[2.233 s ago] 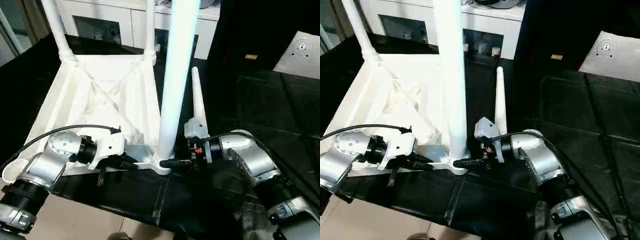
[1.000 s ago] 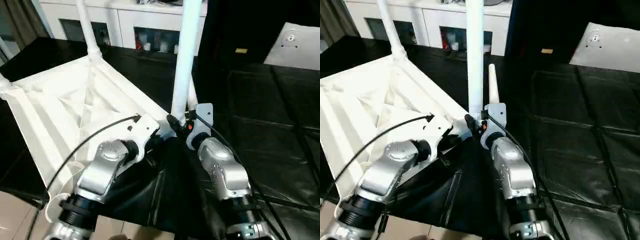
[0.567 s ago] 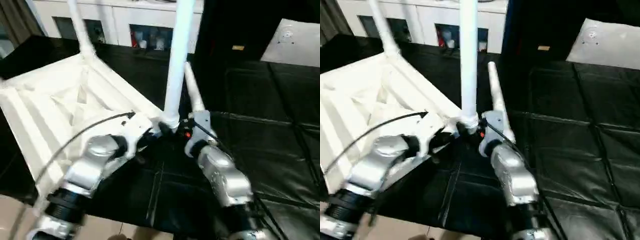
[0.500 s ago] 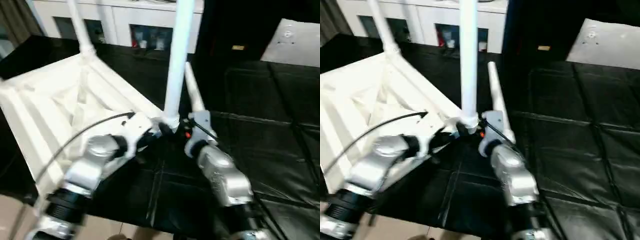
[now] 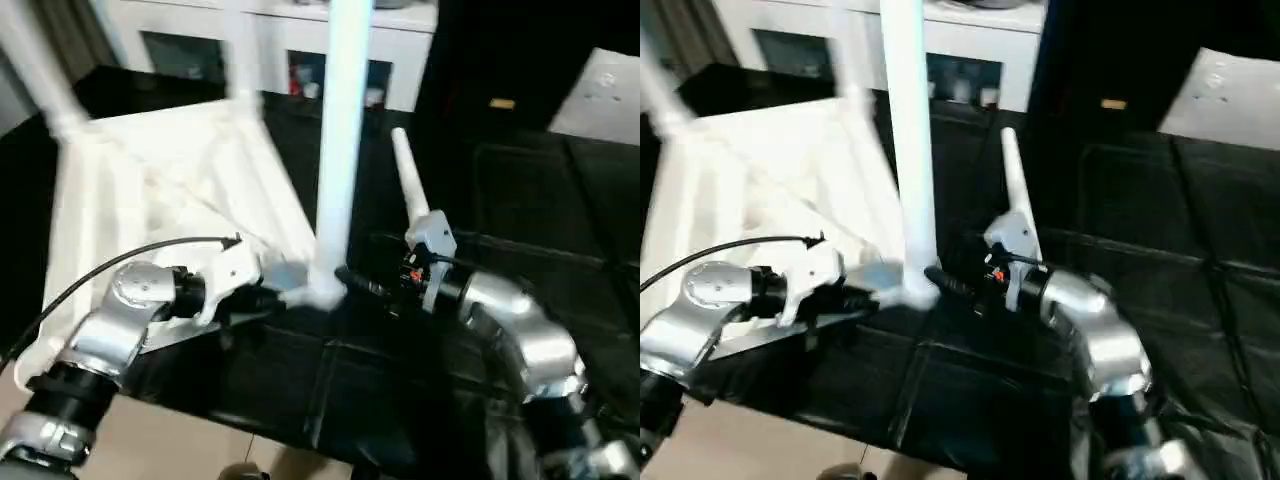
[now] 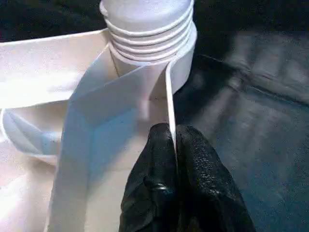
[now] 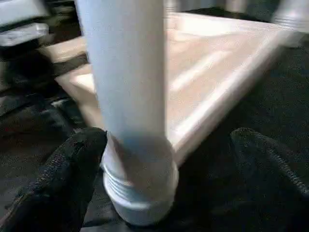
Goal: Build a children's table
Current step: Rotate leg to tighten
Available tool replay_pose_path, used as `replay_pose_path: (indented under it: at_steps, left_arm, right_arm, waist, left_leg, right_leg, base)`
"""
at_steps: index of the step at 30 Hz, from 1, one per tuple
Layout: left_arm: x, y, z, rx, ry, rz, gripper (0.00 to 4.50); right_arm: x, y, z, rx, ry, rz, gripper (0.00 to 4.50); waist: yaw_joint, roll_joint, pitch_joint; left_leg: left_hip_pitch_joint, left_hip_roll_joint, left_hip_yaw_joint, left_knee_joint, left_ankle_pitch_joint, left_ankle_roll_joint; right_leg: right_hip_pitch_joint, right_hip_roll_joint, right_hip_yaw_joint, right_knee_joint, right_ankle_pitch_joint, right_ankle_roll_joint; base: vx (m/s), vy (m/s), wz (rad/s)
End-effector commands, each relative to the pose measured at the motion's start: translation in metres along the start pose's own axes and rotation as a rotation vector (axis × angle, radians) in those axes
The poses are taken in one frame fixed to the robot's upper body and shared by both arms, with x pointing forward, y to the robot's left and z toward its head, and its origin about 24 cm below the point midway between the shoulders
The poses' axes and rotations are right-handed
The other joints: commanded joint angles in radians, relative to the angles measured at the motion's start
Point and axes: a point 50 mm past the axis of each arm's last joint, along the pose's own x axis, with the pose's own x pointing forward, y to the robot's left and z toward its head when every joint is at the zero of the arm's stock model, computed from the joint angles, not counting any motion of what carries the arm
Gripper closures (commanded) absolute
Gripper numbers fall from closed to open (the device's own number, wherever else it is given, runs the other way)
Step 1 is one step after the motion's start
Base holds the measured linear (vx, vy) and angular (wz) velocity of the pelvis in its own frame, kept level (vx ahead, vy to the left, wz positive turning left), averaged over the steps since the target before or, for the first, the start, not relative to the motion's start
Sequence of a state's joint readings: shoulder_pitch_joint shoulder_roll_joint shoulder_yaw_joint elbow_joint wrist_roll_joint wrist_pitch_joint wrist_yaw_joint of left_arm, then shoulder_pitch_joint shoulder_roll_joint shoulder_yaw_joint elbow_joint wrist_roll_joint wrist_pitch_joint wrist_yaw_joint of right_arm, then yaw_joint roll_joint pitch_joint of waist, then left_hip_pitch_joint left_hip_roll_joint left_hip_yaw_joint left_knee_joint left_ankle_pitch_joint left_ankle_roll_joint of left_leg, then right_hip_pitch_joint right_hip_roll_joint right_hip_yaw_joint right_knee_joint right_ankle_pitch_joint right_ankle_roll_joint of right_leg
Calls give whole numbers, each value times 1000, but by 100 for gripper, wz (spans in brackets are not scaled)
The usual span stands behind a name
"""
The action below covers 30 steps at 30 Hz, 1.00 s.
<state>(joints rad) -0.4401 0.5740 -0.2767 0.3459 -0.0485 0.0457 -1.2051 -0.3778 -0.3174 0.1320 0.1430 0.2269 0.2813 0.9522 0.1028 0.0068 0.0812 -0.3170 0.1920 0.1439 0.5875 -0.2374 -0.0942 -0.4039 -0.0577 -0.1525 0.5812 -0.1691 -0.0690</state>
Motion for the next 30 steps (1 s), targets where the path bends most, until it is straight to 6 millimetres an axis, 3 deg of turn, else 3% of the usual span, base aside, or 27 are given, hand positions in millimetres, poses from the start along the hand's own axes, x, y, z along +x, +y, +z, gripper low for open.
replay_pose_path:
  at_steps: [1,2,9,11,15,21,22,30]
  left_arm:
    - [4,-3,7,70,7,-111,450]
    - [4,-3,8,70,8,-117,450]
    - [7,-4,12,112,-12,-192,450]
    - [7,-4,11,120,-9,-202,450]
    - [6,-5,11,132,-5,-214,450]
    - [6,-8,13,136,-11,-225,450]
    - [6,-8,13,134,-12,-226,450]
    - [4,-10,12,125,-11,-234,450]
  right_arm:
    - [0,1,1,-2,7,84,8]
    - [-1,1,1,-2,10,97,33]
    - [-4,0,-1,13,57,240,85]
    - [-2,-2,-2,6,71,265,105]
    - [2,-3,-2,-5,83,286,135]
    - [7,1,-4,-1,92,335,182]
    - [8,2,-5,2,96,344,206]
    - [9,6,-10,20,117,386,248]
  waist:
    - [-2,5,-81]
    - [-1,4,-81]
    - [10,-2,-79]
    - [8,-5,-71]
    - [7,-5,-66]
    - [3,-10,-59]
    - [3,-9,-58]
    - [0,-9,-49]
  left_leg:
    - [-15,44,-1,-57,33,112]
    - [-15,46,-1,-57,35,112]
    - [-20,46,0,-56,41,108]
    - [-21,42,2,-58,26,110]
    - [-21,41,2,-59,17,105]
    - [-21,45,1,-60,24,117]
    - [-20,45,1,-60,21,116]
    - [-19,47,0,-63,3,112]
  right_leg:
    - [74,-100,86,-52,-179,-118]
    - [75,-102,86,-51,-176,-120]
    - [75,-103,85,-50,-186,-120]
    - [72,-100,84,-58,-219,-111]
    - [71,-99,83,-62,-260,-91]
    - [68,-99,83,-59,-239,-104]
    - [67,-99,83,-60,-248,-103]
    - [65,-100,84,-63,-257,-108]
  base:
    - [0,0,0]
    - [0,0,0]
    - [0,0,0]
    - [0,0,0]
    - [0,0,0]
    - [0,0,0]
    - [0,0,0]
    - [0,0,0]
